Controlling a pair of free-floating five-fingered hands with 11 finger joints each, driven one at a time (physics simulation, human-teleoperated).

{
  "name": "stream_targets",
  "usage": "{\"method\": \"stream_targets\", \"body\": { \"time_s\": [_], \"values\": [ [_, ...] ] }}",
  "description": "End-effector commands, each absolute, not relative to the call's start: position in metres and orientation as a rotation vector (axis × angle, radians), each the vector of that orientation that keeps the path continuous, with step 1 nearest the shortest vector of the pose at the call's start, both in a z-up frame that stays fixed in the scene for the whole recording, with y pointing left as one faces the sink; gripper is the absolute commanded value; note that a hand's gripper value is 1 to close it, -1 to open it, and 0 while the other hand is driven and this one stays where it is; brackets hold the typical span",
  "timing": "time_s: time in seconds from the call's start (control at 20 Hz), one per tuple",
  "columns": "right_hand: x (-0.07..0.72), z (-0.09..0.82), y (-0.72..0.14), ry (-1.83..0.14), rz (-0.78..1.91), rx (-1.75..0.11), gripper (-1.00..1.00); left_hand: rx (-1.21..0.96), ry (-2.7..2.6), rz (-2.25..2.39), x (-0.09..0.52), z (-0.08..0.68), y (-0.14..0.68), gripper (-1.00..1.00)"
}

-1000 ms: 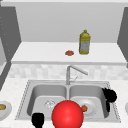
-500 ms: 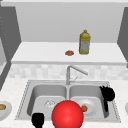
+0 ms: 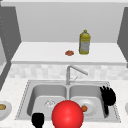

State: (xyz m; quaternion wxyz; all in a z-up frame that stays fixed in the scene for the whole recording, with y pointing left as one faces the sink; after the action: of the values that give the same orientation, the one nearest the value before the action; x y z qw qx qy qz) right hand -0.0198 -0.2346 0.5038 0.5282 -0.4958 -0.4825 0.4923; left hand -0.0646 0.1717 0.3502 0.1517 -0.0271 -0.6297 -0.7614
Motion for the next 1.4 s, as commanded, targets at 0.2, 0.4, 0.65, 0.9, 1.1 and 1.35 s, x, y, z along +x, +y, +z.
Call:
{"method": "stream_targets", "body": {
  "time_s": [0.2, 0.4, 0.65, 0.9, 1.1, 1.35],
  "values": [
    [-0.050, 0.547, -0.215, -1.108, 1.202, -1.238, -1.00, -0.078, -1.807, -2.185, -0.065, 0.350, 0.172, 0.00],
    [-0.063, 0.571, -0.204, -1.111, 1.224, -1.241, -1.00, -0.078, -1.807, -2.185, -0.065, 0.350, 0.172, 0.00],
    [-0.075, 0.604, -0.193, -1.106, 1.234, -1.253, -1.00, -0.078, -1.807, -2.185, -0.065, 0.350, 0.172, 0.00],
    [-0.074, 0.639, -0.187, -1.107, 1.238, -1.265, -1.00, -0.078, -1.807, -2.185, -0.065, 0.350, 0.172, 0.00],
    [-0.074, 0.667, -0.187, -1.110, 1.238, -1.270, -1.00, -0.078, -1.807, -2.185, -0.065, 0.350, 0.172, 0.00],
    [-0.071, 0.704, -0.186, -1.111, 1.239, -1.277, -1.00, -0.078, -1.807, -2.185, -0.065, 0.350, 0.172, 0.00]
  ]
}}
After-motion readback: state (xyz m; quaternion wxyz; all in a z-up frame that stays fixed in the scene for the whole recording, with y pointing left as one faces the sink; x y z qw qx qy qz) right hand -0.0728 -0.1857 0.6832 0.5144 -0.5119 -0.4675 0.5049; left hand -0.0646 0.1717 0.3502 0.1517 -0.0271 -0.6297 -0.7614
